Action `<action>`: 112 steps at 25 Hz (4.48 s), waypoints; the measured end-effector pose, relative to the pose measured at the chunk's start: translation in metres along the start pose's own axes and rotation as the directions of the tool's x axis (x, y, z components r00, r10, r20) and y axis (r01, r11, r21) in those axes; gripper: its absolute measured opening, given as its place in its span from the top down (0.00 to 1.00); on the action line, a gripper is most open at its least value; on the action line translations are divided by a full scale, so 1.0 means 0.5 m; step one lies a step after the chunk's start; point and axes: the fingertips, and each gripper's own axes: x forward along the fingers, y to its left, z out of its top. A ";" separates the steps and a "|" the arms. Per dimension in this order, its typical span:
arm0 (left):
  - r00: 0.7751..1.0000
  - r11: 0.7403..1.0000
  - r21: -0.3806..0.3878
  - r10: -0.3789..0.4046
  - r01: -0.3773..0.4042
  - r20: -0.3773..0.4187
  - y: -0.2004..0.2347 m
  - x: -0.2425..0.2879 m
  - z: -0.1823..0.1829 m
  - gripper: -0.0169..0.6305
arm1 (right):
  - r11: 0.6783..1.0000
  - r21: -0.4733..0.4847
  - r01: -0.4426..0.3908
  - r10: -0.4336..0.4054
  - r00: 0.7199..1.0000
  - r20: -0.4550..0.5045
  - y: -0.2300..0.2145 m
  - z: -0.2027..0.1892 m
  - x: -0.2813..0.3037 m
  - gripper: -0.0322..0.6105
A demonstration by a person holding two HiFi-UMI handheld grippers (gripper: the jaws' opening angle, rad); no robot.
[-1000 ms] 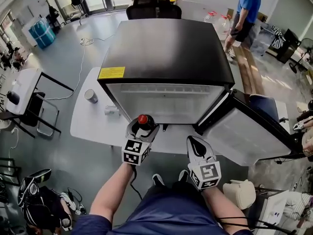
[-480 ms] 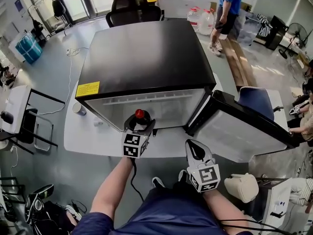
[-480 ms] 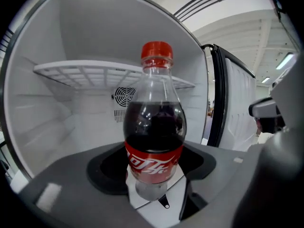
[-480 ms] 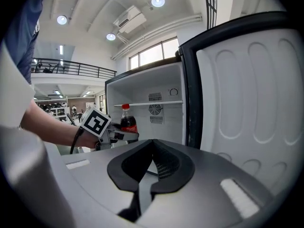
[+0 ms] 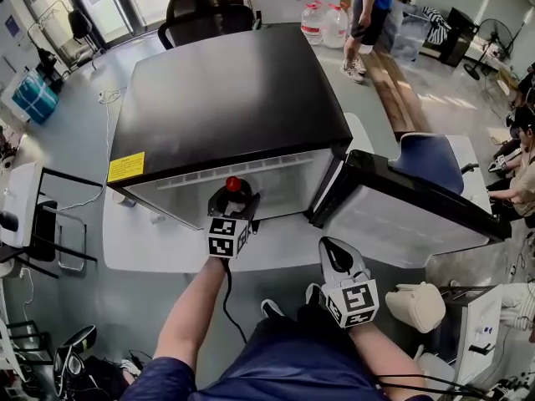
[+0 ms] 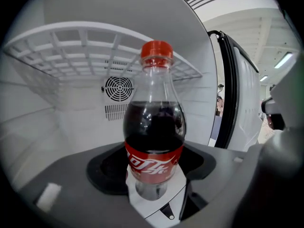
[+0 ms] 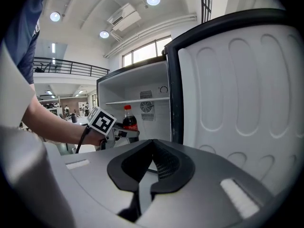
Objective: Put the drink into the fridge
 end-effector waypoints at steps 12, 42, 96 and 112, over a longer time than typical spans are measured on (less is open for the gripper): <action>1.000 1.000 -0.023 -0.001 0.000 -0.013 0.016 0.079 0.006 0.49 | 0.999 0.024 0.038 -0.038 0.999 -0.025 -0.027 -0.021 -0.012 0.94; 1.000 1.000 -0.027 -0.002 0.002 -0.014 0.019 0.145 0.011 0.49 | 0.999 0.023 0.023 -0.021 0.996 -0.085 -0.009 -0.058 -0.033 0.94; 0.904 0.955 -0.239 0.254 -0.178 0.343 -0.053 -0.465 0.146 0.96 | 0.963 -0.048 -0.264 0.268 0.943 0.197 0.117 0.192 0.034 0.94; 0.887 0.947 -0.282 0.261 -0.157 0.382 -0.082 -0.496 0.180 0.96 | 0.952 -0.096 -0.290 0.305 0.915 0.264 0.127 0.238 -0.011 0.94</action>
